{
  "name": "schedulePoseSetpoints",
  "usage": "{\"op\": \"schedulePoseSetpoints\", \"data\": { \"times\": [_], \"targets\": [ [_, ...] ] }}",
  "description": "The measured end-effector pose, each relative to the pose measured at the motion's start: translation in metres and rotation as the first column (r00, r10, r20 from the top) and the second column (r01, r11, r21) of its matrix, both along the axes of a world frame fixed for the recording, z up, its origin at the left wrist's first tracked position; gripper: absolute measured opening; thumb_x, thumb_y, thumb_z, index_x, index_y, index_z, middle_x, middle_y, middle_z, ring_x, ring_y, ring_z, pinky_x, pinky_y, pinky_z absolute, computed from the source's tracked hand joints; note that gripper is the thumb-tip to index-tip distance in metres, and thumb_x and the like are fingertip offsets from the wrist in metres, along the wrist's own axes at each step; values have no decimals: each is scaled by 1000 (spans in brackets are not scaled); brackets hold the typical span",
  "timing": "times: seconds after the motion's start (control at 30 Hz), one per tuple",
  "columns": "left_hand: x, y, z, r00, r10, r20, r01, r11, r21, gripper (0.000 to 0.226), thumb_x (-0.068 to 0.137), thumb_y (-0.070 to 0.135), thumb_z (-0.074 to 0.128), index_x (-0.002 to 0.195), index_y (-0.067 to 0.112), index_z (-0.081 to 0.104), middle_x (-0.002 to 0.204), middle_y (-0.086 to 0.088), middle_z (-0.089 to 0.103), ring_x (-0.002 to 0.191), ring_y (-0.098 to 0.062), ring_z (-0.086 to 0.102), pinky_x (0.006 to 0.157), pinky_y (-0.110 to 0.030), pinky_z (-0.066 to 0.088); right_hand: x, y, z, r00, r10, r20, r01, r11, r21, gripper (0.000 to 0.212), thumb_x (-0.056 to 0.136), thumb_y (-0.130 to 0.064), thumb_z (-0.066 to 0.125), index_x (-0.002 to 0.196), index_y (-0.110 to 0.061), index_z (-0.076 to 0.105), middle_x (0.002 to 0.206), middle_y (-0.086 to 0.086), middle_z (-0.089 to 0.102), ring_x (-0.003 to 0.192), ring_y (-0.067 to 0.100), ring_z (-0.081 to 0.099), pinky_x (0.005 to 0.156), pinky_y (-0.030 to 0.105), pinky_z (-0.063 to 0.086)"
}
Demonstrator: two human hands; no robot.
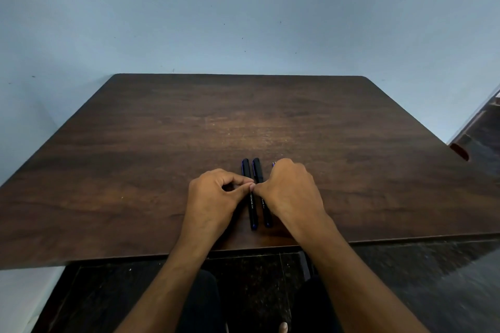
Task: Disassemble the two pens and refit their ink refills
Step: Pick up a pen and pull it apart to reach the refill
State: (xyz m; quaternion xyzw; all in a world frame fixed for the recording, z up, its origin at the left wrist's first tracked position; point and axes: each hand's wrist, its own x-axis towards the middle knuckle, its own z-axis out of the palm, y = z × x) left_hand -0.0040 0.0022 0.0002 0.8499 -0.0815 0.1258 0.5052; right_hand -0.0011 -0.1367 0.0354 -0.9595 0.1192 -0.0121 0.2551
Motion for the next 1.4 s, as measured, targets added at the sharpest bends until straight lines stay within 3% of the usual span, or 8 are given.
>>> {"op": "schedulePoseSetpoints", "data": {
  "times": [0.17, 0.3, 0.4, 0.63, 0.73, 0.83, 1.03, 1.4],
  "targets": [
    [0, 1, -1, 999, 21, 26, -19, 998, -62, 6, 79, 27, 82, 83, 31, 79, 81, 16, 75, 79, 4, 68, 73, -19, 54, -8, -6, 6, 998, -28, 57, 22, 995, 101, 48, 76, -53, 79, 58, -17, 53, 52, -4, 54, 45, 12, 52, 42, 26, 36],
    [1, 1, 5, 999, 40, -14, -42, 971, -237, 9, 86, 33, 76, 91, 28, 80, 89, 19, 77, 89, 3, 71, 81, -24, 55, -19, -15, 11, 990, -8, 142, -29, 967, 252, 43, 75, -36, 74, 45, -15, 50, 31, -7, 42, 30, 6, 38, 36, 22, 40],
    [6, -4, 19, 989, 0, -149, -57, 925, -377, 19, 86, 40, 75, 81, 23, 81, 78, 8, 78, 76, 1, 70, 72, -21, 56, -25, -16, 14, 984, 28, 174, -85, 941, 329, 38, 78, -29, 74, 53, -4, 62, 39, 4, 54, 34, 7, 45, 34, 13, 39],
    [20, -15, 44, 910, -155, -384, -129, 775, -618, 21, 76, 23, 84, 76, 4, 76, 63, -7, 70, 58, -14, 63, 57, -25, 55, -24, -20, 15, 985, 47, 167, -114, 902, 417, 24, 76, -26, 76, 64, -7, 68, 44, -4, 59, 39, 4, 50, 43, 20, 46],
    [21, -16, 47, 913, -176, -368, -119, 748, -652, 16, 75, 19, 84, 73, 6, 76, 66, -7, 71, 60, -14, 62, 59, -27, 54, -24, -21, 23, 996, 39, 81, -85, 705, 704, 7, 85, -12, 71, 85, -5, 69, 64, 10, 73, 53, 19, 68, 56, 39, 63],
    [20, -16, 48, 922, -167, -350, -102, 767, -633, 15, 74, 20, 84, 73, 6, 77, 68, -8, 70, 61, -16, 59, 61, -29, 52, -23, -21, 30, 998, 66, 24, -52, 471, 881, 11, 96, -9, 63, 89, -3, 69, 69, 14, 72, 50, 18, 63, 46, 31, 55],
    [19, -12, 55, 926, -163, -341, -86, 788, -609, 22, 77, 18, 82, 84, -2, 76, 75, -16, 74, 58, -10, 66, 58, -24, 52, -16, -18, 28, 995, 75, 65, -95, 527, 845, 34, 101, -31, 63, 93, -2, 77, 59, 4, 54, 43, 9, 36, 37, 20, 27],
    [17, -8, 58, 923, -153, -353, -106, 780, -616, 22, 77, 18, 81, 86, -2, 76, 73, -10, 76, 56, -9, 60, 55, -21, 51, -14, -13, 25, 975, 16, 220, -185, 603, 776, 37, 95, -32, 68, 87, 2, 79, 53, 8, 42, 36, 4, 30, 36, 9, 31]
  ]
}}
